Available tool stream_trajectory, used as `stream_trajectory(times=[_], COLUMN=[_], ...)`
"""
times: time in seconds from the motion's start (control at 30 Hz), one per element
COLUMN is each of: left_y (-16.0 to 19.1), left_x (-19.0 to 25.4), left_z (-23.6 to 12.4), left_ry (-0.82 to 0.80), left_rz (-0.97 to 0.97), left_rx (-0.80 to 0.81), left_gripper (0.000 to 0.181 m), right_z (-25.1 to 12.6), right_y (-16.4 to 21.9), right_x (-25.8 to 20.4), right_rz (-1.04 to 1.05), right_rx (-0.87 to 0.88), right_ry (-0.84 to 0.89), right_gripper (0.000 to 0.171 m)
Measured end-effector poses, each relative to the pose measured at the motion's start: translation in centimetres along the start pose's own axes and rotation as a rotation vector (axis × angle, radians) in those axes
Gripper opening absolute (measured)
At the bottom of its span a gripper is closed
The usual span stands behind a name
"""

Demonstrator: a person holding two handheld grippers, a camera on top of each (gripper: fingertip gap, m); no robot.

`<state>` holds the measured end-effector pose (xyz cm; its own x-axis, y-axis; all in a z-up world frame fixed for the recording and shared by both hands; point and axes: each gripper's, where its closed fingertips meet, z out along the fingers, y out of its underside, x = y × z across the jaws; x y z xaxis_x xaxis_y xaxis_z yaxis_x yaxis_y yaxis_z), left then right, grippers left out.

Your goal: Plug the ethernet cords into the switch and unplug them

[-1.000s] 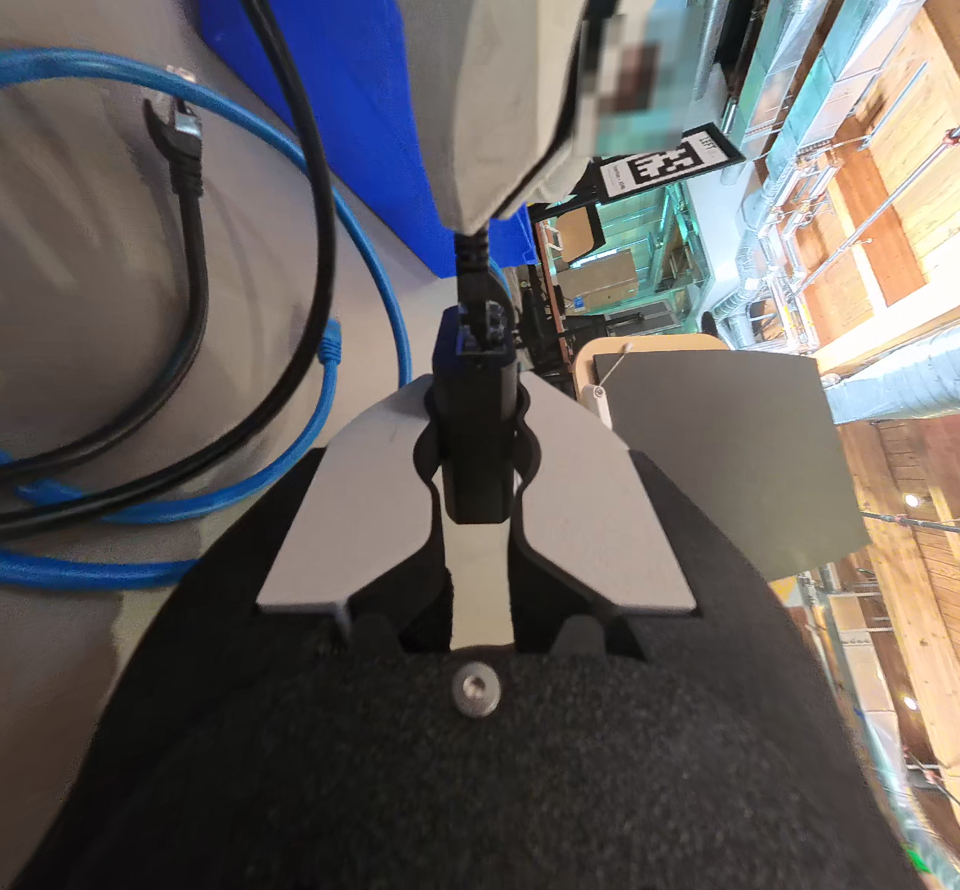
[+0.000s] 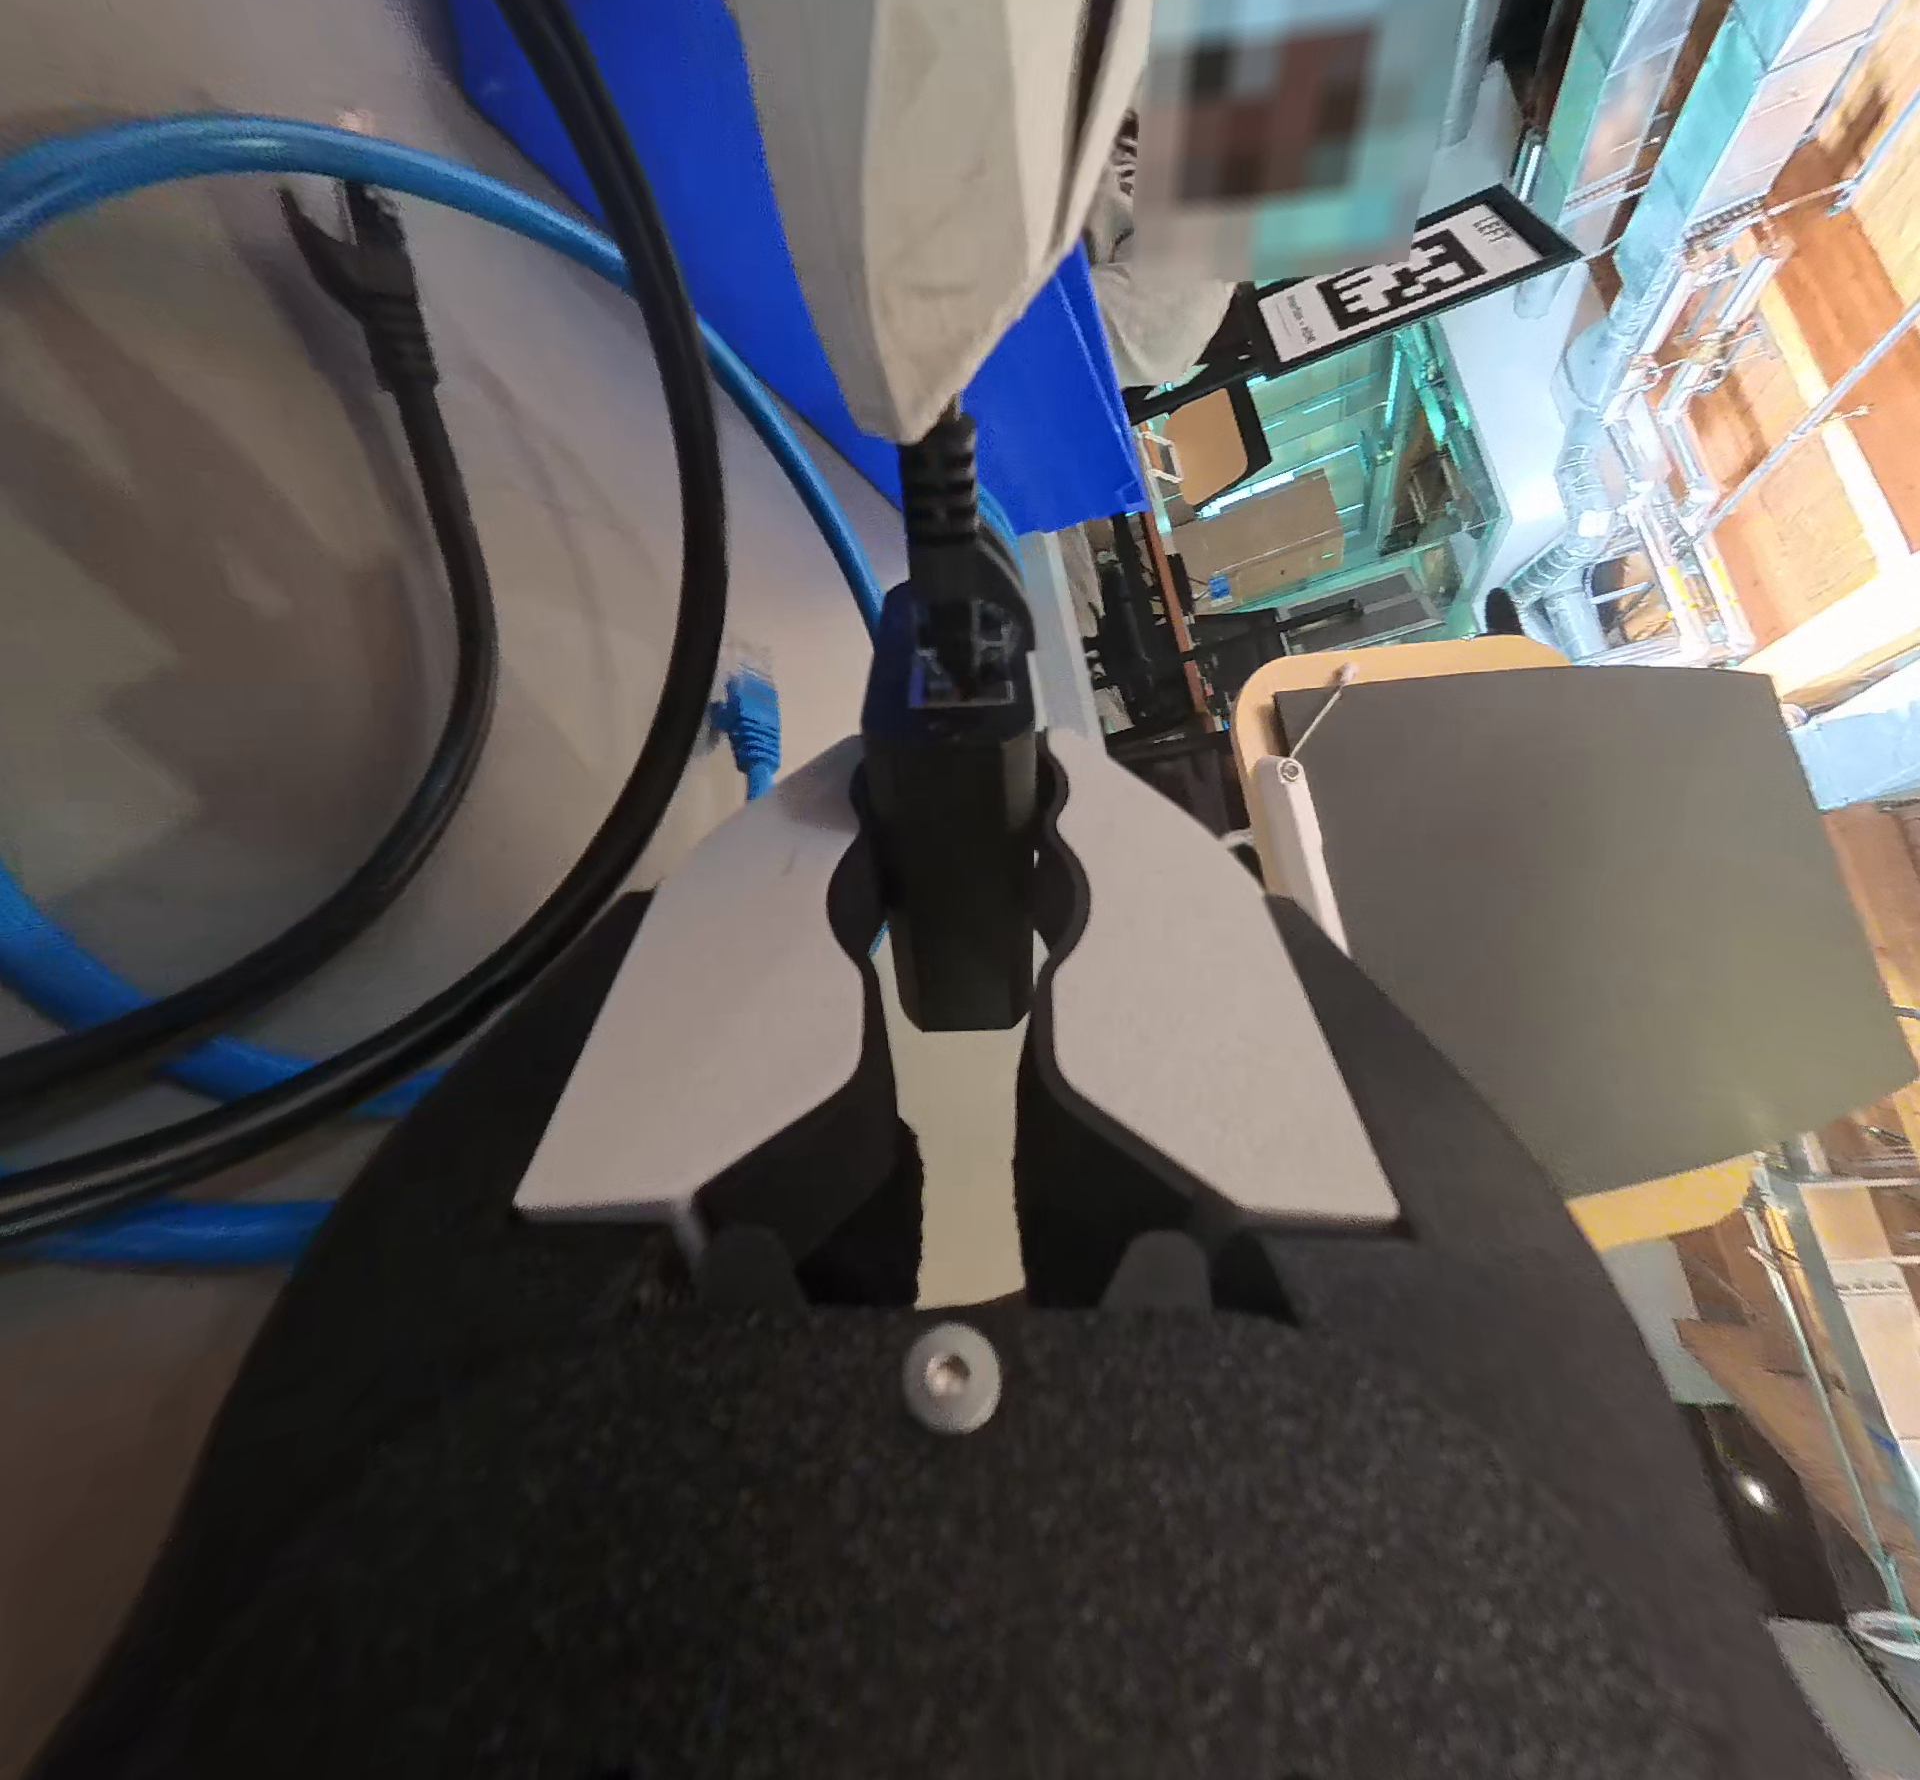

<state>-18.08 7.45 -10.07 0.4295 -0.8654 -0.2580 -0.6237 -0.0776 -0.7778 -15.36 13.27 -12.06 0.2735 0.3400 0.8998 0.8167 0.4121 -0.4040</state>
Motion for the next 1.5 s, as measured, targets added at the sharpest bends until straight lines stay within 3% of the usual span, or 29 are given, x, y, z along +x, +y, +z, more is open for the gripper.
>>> stream_trajectory(times=[0.17,0.3,0.5,0.63,0.73,0.8,0.9,0.93,1.2,1.5], left_y=[-0.7,-2.6,-2.9,-4.5,-4.1,-3.9,-2.4,-2.0,-3.6,-3.4], left_x=[0.1,0.3,1.6,0.8,-0.4,-0.9,-0.9,-0.9,0.9,1.0], left_z=[0.0,-1.4,-1.5,-3.0,-3.4,-3.0,-1.3,-1.0,-0.5,-0.5], left_ry=[0.013,0.076,0.105,0.082,0.041,0.102,0.218,0.246,0.583,0.600], left_rz=[-0.035,-0.100,-0.115,-0.093,-0.037,-0.160,-0.370,-0.414,-0.849,-0.865], left_rx=[0.061,0.164,0.101,0.123,0.062,0.043,-0.058,-0.083,0.025,0.017], left_gripper=[0.007,0.019,0.026,0.025,0.010,0.017,0.052,0.052,0.033,0.023], right_z=[-0.3,-0.4,-1.1,-1.6,-1.8,-2.0,-2.1,-2.2,-2.6,-2.9], right_y=[-0.2,-0.2,-1.2,-2.0,-2.5,-2.7,-2.7,-2.7,-2.9,-3.2], right_x=[0.9,0.5,1.6,2.1,2.3,2.4,2.8,3.1,3.9,4.1], right_rz=[-0.040,-0.056,-0.138,-0.203,-0.221,-0.242,-0.263,-0.261,-0.304,-0.321], right_rx=[0.038,0.047,0.066,0.079,0.095,0.095,0.090,0.091,0.096,0.085], right_ry=[0.057,0.022,0.107,0.157,0.175,0.194,0.223,0.233,0.279,0.303], right_gripper=[0.025,0.024,0.024,0.024,0.024,0.024,0.024,0.024,0.024,0.025])
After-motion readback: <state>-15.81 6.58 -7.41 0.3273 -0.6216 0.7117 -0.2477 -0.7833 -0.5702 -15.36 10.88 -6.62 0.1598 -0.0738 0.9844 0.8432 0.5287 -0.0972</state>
